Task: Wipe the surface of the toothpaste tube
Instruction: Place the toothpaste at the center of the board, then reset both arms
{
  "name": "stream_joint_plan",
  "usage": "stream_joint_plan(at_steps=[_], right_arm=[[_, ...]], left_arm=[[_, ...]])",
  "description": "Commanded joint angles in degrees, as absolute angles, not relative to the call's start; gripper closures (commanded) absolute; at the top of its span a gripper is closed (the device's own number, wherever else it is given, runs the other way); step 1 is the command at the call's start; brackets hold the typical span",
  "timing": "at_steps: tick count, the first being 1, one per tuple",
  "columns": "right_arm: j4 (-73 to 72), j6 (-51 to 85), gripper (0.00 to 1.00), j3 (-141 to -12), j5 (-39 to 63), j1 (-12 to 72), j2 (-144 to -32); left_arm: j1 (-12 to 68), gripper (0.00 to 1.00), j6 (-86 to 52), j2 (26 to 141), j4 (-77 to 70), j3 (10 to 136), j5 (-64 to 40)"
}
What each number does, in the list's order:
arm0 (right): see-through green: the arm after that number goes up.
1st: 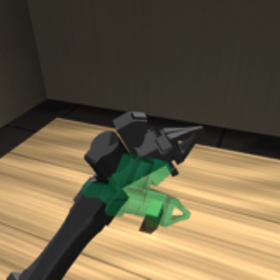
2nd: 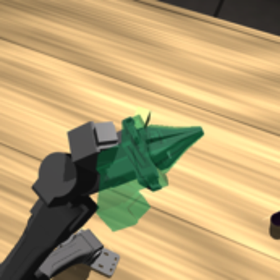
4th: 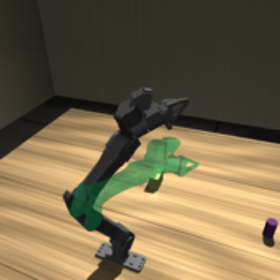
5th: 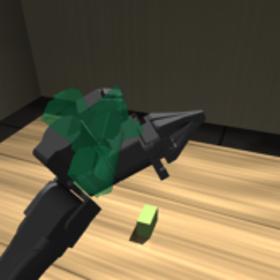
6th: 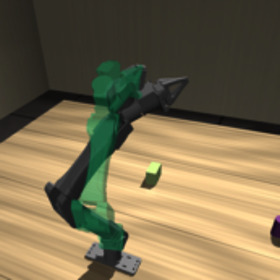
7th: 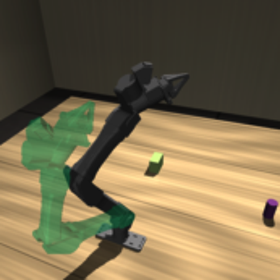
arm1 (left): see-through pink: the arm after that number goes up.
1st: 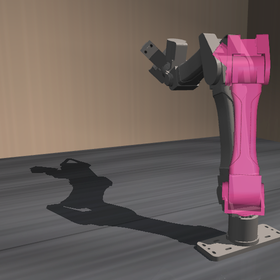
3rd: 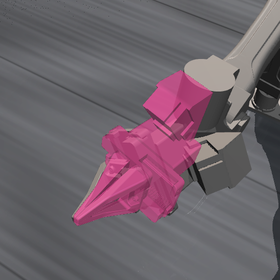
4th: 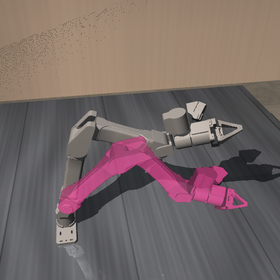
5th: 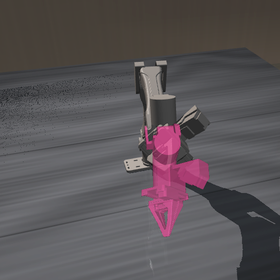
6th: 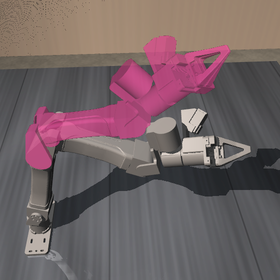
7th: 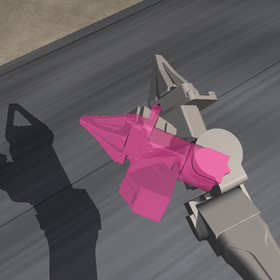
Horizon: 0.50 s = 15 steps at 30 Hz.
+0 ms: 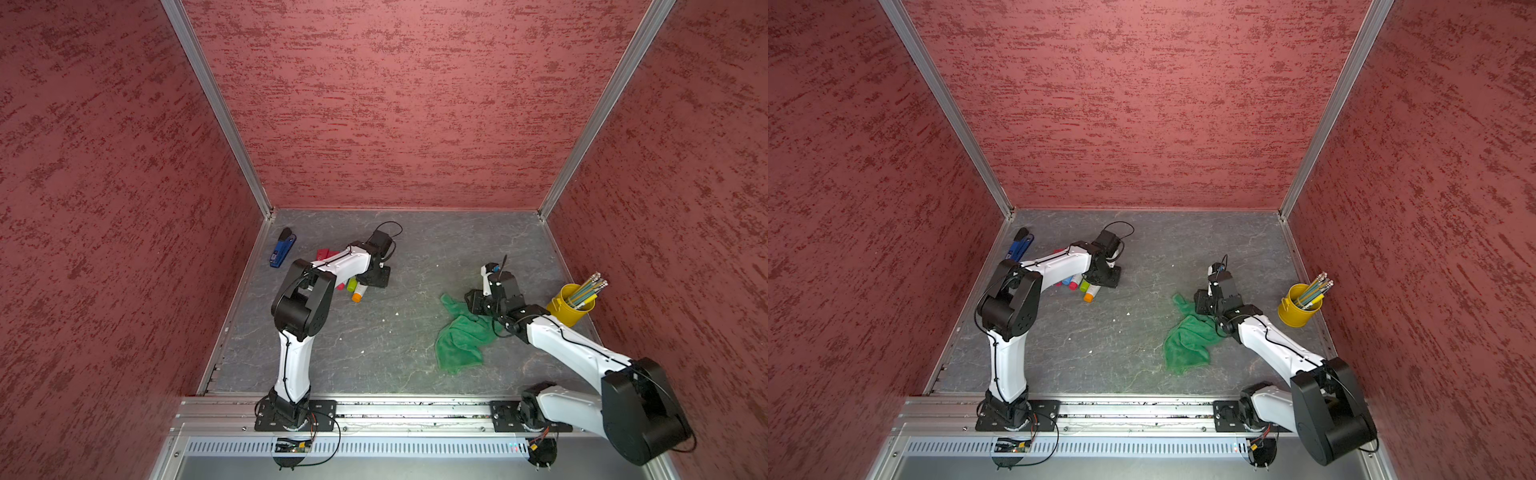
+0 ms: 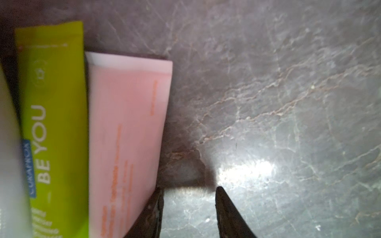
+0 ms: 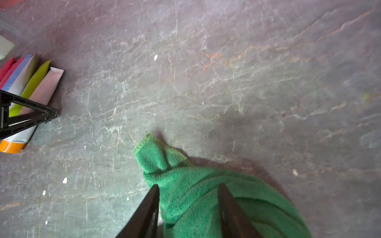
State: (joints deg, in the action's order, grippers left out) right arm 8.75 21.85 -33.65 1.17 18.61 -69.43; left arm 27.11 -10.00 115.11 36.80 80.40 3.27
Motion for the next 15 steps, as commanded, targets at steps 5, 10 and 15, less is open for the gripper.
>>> stream_joint_plan(at_steps=[5, 10, 15], right_arm=[[0.20, 20.18, 0.38, -39.79, -0.92, 12.60, -70.01], [-7.72, 17.66, 0.10, -39.44, -4.35, 8.52, -70.33], [-19.03, 16.07, 0.01, -36.83, -12.68, 6.81, -72.61]], left_arm=[[29.27, 0.46, -6.29, 92.62, 17.41, 66.91, 15.43], [25.31, 0.40, -4.85, 78.66, 10.75, 56.57, 17.68], [17.95, 0.27, -4.69, 67.88, 1.60, 44.15, 16.11]])
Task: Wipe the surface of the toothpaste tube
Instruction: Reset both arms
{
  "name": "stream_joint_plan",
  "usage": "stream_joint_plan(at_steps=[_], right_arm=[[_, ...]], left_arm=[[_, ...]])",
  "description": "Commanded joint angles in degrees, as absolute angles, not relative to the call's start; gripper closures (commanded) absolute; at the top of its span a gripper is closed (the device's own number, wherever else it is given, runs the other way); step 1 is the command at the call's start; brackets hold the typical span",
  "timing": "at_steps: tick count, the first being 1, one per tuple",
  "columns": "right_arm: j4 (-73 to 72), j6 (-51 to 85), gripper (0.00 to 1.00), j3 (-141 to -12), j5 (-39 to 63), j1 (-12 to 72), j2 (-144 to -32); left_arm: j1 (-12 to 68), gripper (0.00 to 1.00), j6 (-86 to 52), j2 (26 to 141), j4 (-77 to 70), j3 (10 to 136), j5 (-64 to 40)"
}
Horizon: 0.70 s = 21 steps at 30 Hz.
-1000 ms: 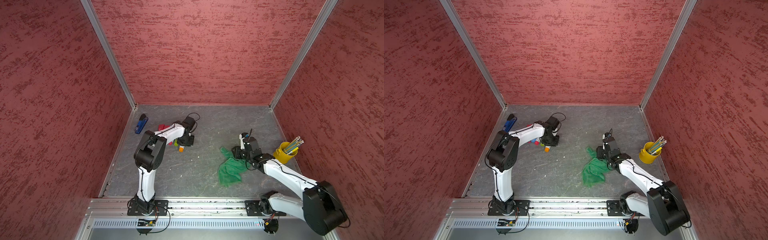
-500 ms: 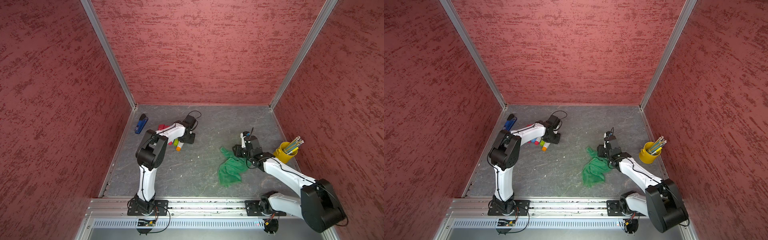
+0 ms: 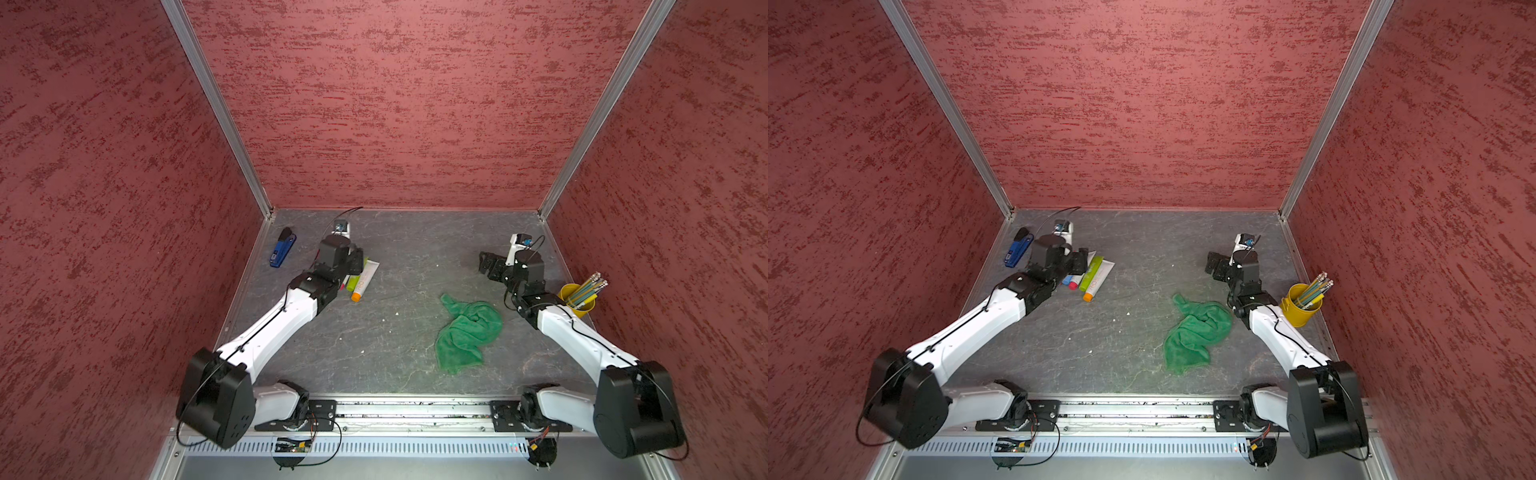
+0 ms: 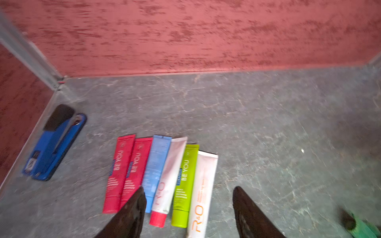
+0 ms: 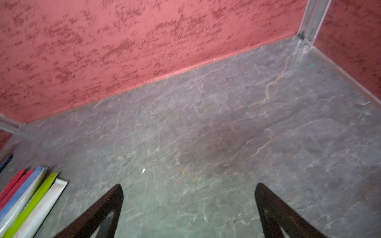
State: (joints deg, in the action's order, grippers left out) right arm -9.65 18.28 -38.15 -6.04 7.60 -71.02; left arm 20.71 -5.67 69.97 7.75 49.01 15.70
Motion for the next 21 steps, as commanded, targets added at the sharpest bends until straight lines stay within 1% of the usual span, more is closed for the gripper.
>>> stream_joint_plan(at_steps=[1, 4, 5, 6, 7, 8, 11, 13, 16, 19, 21], right_arm=[[-20.79, 14.85, 0.01, -36.53, -14.44, 6.66, -73.57], [-25.35, 9.89, 0.01, -34.97, -18.22, 6.42, -76.75], [-27.10, 8.21, 0.01, -34.10, -18.62, 6.51, -77.59], [-29.99, 7.22, 0.01, -32.56, -19.98, 6.46, -78.24], [-34.00, 6.15, 0.01, -30.45, -21.76, 6.42, -78.55], [-37.83, 5.12, 0.01, -28.39, -22.97, 6.49, -78.66], [-52.77, 0.91, 0.01, -20.56, -23.64, 6.20, -79.12], [-62.75, -0.83, 0.01, -16.06, -23.55, 6.07, -80.28], [-64.93, -0.90, 0.01, -15.07, -22.61, 5.27, -80.44], [-73.99, -1.02, 0.01, -12.44, -20.06, 4.32, -83.71], [-72.11, -0.47, 0.01, -13.65, -18.91, 3.59, -85.23]], left_arm=[[16.65, 0.26, -4.53, 66.61, 0.15, 42.10, 16.19], [12.50, 0.21, -4.36, 64.72, -4.75, 36.64, 16.07], [11.37, 0.16, -3.60, 64.69, -6.35, 35.25, 16.36], [9.96, 0.05, -2.97, 65.05, -8.01, 33.67, 17.53], [8.38, 0.00, -3.02, 65.82, -9.52, 32.49, 18.56], [6.67, 0.00, -3.55, 66.51, -10.20, 31.91, 18.41], [1.52, 0.00, -5.31, 67.54, -12.32, 30.02, 13.31], [0.88, 0.00, -1.95, 67.95, -20.09, 26.10, 11.39], [0.97, 0.00, 2.76, 71.25, -34.24, 20.56, 8.45], [1.12, 0.00, 5.24, 75.19, -42.06, 19.34, 5.78], [1.15, 0.00, 6.20, 76.91, -38.15, 22.23, 2.96]])
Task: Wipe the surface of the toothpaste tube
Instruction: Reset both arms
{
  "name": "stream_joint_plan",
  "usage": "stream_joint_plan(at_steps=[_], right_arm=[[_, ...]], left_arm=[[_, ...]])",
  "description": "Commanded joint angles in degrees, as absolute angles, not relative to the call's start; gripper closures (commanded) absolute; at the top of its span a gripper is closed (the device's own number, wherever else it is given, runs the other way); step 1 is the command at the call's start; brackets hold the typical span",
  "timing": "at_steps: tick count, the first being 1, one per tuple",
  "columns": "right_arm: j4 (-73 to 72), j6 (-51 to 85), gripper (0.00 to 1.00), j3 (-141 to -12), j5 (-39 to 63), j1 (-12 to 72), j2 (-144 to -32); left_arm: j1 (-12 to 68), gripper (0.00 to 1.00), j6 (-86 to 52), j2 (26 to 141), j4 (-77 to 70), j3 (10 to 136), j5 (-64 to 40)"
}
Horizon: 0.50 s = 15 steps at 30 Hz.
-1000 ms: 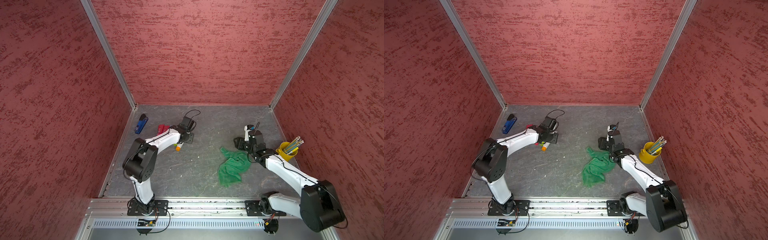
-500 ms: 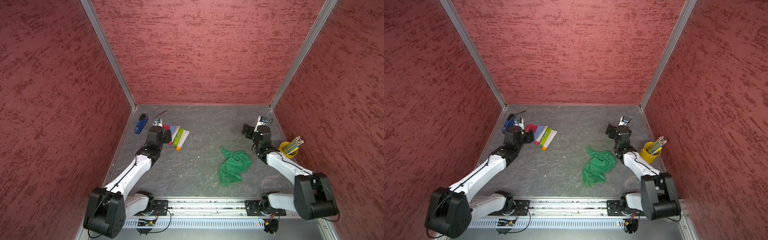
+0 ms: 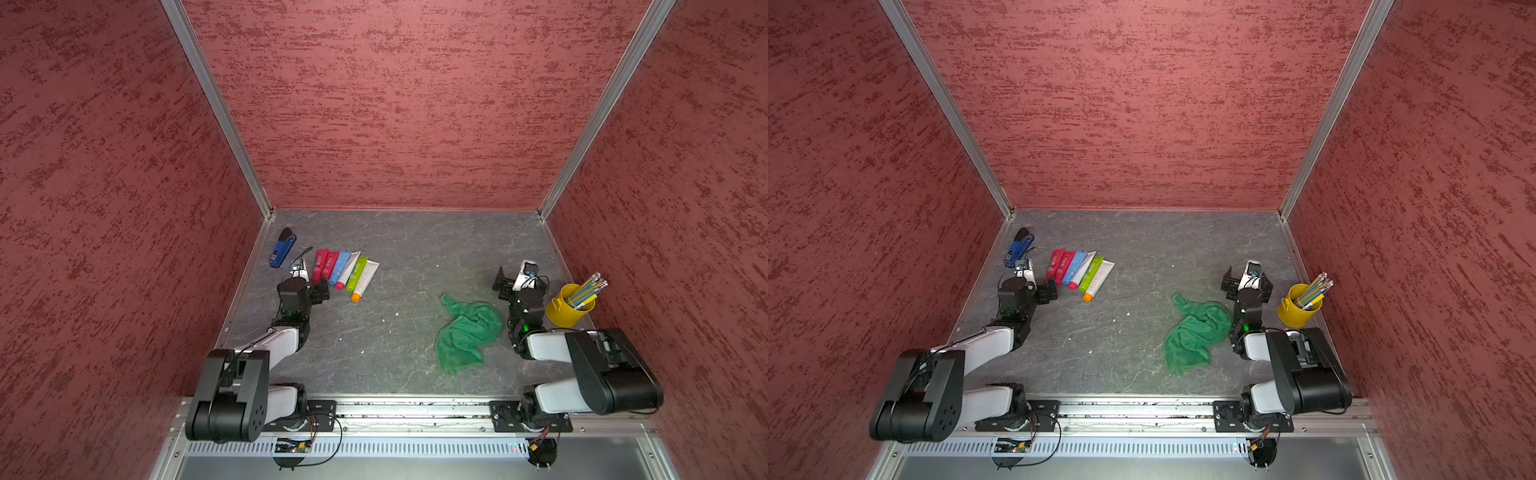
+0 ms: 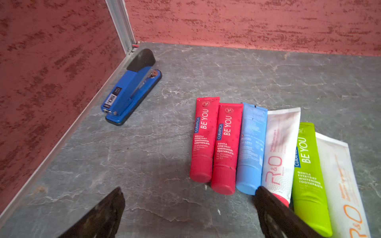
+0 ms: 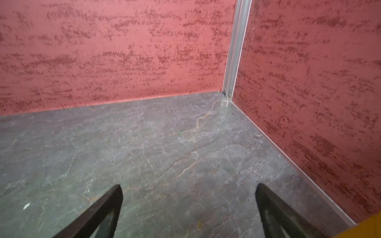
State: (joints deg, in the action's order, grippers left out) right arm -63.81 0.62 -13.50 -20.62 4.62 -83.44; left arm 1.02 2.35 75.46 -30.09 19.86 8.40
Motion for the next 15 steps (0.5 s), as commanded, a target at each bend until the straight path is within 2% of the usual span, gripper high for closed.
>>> stream_joint_plan(at_steps=[1, 4, 6, 7, 8, 9, 12, 15], right_arm=[[-71.66, -0.07, 0.01, -13.75, -18.04, 3.19, -85.05], [-76.60, 1.48, 0.01, -10.95, -17.29, 1.92, -85.18], [-86.75, 1.17, 0.01, -8.07, -16.94, 1.46, -89.49], [-85.40, 1.53, 0.01, -7.79, -16.67, 1.46, -88.91], [-82.22, 2.16, 0.01, -8.23, -16.36, 1.40, -87.30], [-85.00, 1.59, 0.01, -7.87, -16.43, 1.39, -88.23], [-84.74, 1.75, 0.01, -7.62, -16.28, 1.33, -88.09], [-81.43, 1.60, 0.01, -9.43, -16.23, 1.30, -88.21]], left_arm=[[1.96, 0.00, 6.95, 77.34, -37.10, 22.97, 2.81], [4.66, 0.00, 8.68, 77.77, -38.95, 22.39, 3.05], [5.39, 0.00, 8.90, 77.37, -40.36, 21.52, 4.56], [5.31, 0.00, 8.04, 77.15, -41.81, 20.81, 4.74], [4.10, 0.00, 5.93, 77.26, -46.04, 19.08, 0.92], [3.45, 0.00, 7.04, 79.12, -50.31, 17.75, -2.95], [1.66, 0.00, 4.49, 82.22, -51.31, 18.82, -1.16], [0.48, 0.00, 3.96, 88.61, -59.18, 18.30, -2.07]])
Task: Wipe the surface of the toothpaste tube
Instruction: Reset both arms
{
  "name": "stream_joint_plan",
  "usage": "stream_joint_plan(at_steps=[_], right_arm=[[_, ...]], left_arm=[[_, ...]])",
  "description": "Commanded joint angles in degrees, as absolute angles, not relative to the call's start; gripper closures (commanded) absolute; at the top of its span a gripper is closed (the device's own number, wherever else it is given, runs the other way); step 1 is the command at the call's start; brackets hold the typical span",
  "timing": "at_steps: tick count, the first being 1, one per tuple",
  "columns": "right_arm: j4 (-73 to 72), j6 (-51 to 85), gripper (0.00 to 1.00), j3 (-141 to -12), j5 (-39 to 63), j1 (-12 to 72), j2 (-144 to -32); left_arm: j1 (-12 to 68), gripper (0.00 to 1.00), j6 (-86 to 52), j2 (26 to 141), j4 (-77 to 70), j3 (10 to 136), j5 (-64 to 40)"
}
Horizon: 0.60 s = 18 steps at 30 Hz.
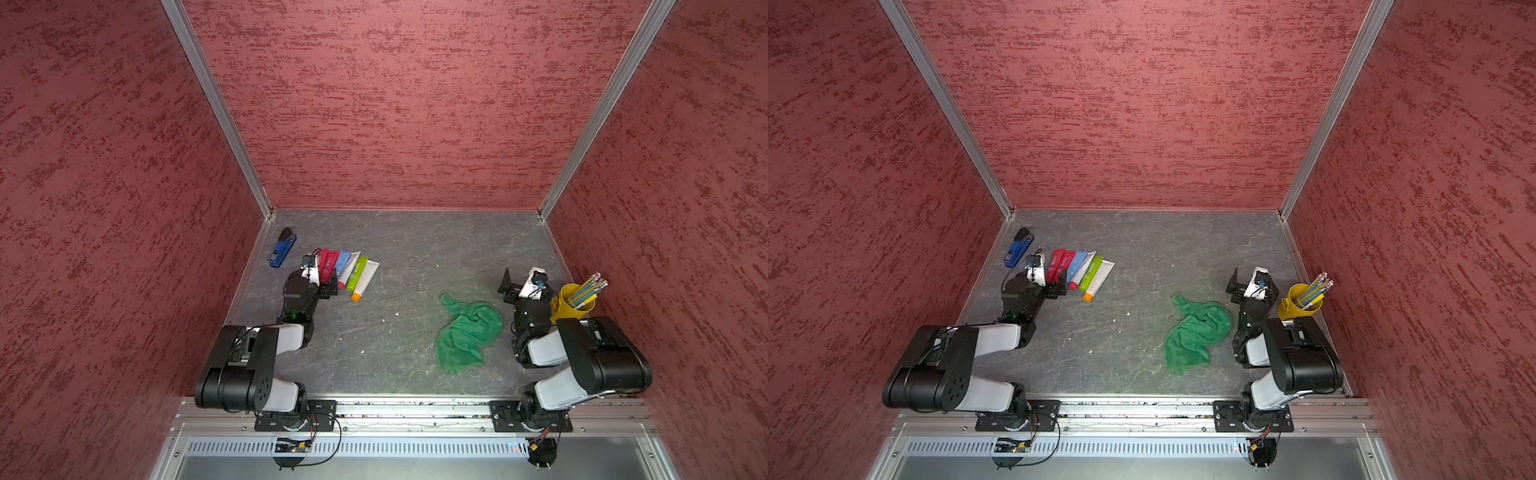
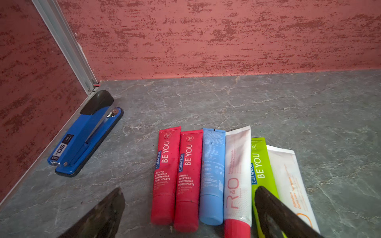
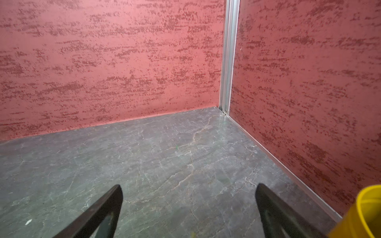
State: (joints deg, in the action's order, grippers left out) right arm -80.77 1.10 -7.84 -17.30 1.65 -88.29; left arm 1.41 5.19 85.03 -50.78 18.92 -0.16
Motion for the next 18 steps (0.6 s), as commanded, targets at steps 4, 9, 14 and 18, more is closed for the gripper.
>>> stream_joint_plan(at_steps=[4, 9, 14, 18], right_arm=[[-80.34, 1.93, 0.01, -10.25, -17.18, 1.27, -88.33], [-79.20, 2.15, 0.01, -10.83, -17.59, 1.26, -88.42], [-79.11, 2.20, 0.01, -11.05, -17.64, 1.26, -88.42], [-78.23, 2.62, 0.01, -11.40, -17.11, 0.92, -88.42]], left_arm=[[-0.94, 0.00, 1.63, 87.47, -51.06, 21.41, -2.15], [-0.71, 0.00, 1.73, 87.80, -52.09, 21.18, -1.67], [-0.70, 0.00, 1.76, 87.78, -51.84, 21.32, -1.76], [-0.70, 0.00, 1.80, 87.80, -51.60, 21.47, -1.92]])
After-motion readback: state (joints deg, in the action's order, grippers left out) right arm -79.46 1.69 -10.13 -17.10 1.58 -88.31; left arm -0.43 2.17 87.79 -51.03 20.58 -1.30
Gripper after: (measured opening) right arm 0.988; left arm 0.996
